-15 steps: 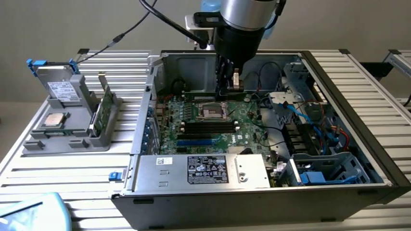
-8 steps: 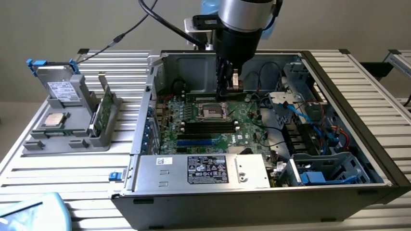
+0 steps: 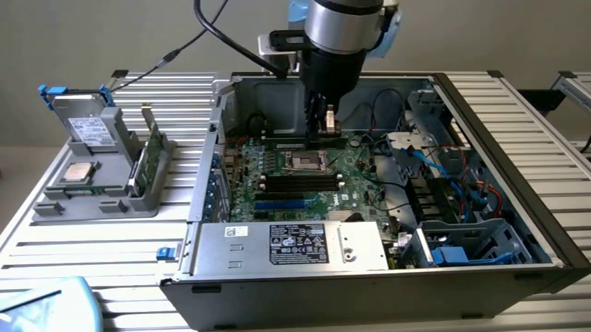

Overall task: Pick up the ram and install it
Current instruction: 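Pick up the ram and move it above insertion slot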

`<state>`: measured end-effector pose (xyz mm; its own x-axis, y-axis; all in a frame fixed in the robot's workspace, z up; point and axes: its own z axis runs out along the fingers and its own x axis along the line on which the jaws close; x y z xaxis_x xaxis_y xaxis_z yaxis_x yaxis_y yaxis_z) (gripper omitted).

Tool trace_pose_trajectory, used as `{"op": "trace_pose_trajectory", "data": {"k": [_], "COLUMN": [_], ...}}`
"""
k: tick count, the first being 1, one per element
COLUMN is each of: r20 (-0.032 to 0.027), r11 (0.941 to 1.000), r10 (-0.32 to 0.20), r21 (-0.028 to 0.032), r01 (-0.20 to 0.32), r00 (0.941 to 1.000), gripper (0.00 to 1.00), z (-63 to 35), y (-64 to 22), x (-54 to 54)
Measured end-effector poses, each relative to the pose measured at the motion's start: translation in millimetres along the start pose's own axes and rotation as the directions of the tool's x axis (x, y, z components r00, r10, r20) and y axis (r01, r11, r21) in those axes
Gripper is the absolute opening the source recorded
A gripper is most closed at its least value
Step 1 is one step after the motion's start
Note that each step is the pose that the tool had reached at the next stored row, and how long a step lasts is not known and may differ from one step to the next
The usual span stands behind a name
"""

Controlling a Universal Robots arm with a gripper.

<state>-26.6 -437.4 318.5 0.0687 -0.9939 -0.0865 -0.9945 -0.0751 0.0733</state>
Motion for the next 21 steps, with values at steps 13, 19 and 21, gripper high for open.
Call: {"op": "trace_pose_trajectory", "data": {"k": [13, 19, 21], "r20": [-0.0144, -0.016, -0.017], "r11": [0.9999, 0.9999, 0.9999], "r10": [0.004, 0.006, 0.007], "r21": [0.0092, 0.0092, 0.0093], "r01": [-0.004, -0.006, -0.006], "r00": [0.9999, 0.9999, 0.9998], "gripper": [0.14, 0.14, 0.14], "z": [16.3, 26.6, 28.8], "y": [1.1, -0.3, -0.7], "x": [-9.2, -17.7, -20.1]}}
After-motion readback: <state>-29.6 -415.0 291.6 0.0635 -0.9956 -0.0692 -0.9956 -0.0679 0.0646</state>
